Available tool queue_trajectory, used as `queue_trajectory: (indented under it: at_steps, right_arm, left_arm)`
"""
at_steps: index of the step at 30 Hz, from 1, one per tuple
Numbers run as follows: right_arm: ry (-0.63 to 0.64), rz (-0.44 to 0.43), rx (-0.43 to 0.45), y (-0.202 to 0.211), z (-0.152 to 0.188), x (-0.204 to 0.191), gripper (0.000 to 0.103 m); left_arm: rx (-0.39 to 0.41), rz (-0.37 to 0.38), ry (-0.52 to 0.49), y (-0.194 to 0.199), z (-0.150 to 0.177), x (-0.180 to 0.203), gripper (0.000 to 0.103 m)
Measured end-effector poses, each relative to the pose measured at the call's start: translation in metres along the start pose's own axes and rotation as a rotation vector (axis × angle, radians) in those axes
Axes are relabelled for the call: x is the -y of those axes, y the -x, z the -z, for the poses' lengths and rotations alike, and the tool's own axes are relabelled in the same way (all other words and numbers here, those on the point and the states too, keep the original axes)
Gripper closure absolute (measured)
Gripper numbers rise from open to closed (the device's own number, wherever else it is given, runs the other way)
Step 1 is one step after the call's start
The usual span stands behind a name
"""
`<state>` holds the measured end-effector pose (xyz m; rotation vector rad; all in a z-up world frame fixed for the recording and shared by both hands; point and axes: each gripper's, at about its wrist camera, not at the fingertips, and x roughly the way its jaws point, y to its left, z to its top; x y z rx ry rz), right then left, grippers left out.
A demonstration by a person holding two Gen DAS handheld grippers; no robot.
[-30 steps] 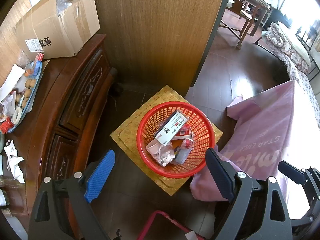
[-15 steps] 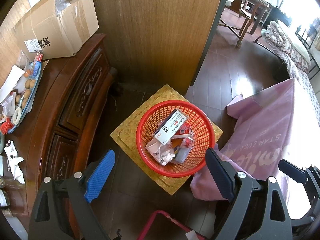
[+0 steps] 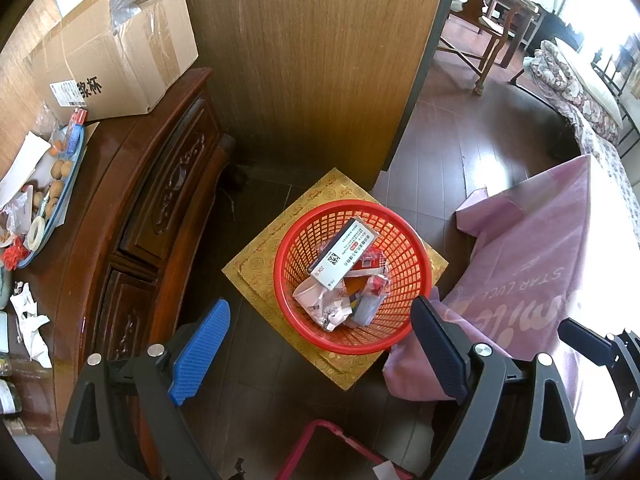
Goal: Collect trash
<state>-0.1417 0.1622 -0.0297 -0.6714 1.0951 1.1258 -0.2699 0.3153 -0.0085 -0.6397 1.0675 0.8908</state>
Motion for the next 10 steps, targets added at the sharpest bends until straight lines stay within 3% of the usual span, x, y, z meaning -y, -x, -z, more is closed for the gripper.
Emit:
queue_trajectory:
  at_steps: [10]
  right_arm:
    - [-0.002,-0.001,0.000,-0.0004,0.0012,-0.0013,0.026]
  left_arm:
    - [-0.002,-0.004,-0.002,-0.0009,-0.0008,0.0001,0.013]
